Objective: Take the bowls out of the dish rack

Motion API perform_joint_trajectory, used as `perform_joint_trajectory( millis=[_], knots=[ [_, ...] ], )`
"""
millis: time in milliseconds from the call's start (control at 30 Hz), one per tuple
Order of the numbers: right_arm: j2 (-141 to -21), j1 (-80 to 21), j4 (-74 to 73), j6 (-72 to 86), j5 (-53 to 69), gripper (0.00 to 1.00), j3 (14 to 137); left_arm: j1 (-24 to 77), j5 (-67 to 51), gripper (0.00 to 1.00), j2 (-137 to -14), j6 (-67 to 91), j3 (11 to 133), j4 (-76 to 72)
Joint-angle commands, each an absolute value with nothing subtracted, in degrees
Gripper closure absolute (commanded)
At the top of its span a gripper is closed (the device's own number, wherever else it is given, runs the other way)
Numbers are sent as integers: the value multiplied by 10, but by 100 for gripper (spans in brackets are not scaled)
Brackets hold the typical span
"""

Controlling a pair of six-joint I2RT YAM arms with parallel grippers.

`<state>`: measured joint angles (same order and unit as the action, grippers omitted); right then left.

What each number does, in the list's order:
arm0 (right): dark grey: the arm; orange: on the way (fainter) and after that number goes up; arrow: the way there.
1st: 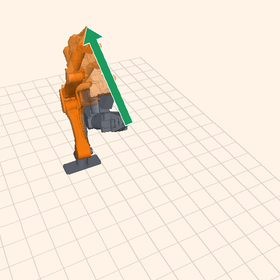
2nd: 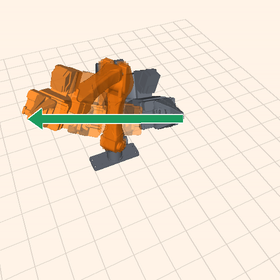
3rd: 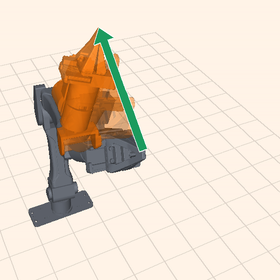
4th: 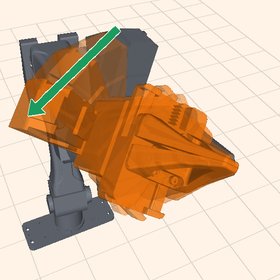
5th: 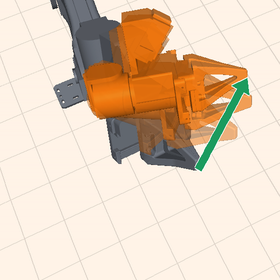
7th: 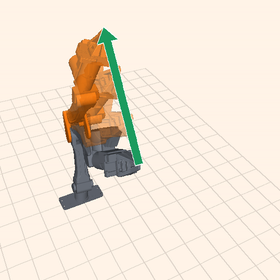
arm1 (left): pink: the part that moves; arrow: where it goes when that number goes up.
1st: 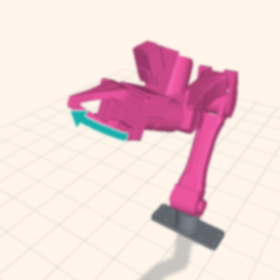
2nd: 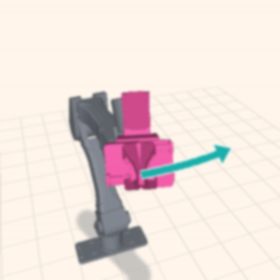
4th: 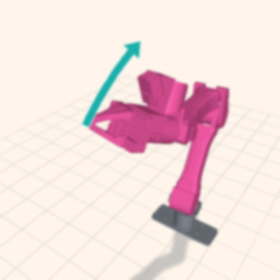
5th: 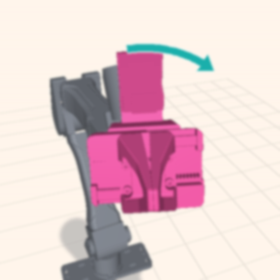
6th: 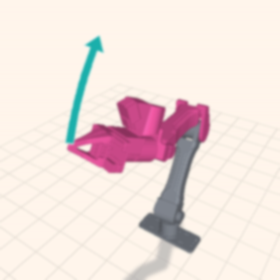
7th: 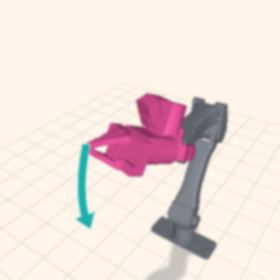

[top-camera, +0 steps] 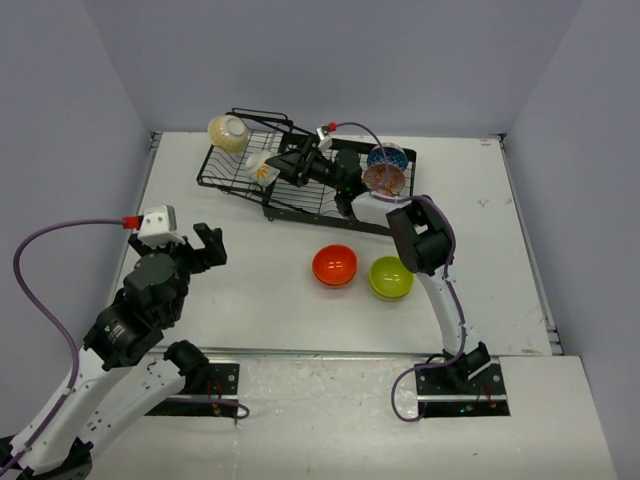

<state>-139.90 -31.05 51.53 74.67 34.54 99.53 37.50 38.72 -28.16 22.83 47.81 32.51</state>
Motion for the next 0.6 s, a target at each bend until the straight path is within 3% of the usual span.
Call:
perform_joint_trajectory(
  millis=[0,233,567],
  knots=[
    [-1413,-306,540,756,363,22,1020,367,370,0,-283,209,473,296],
    [-1439,-304,566,787,375,26,1040,361,358,0,-284,207,472,293],
    [-1464,-303,589,816,386,41,1069,354,342,0,-287,202,471,287]
  ],
)
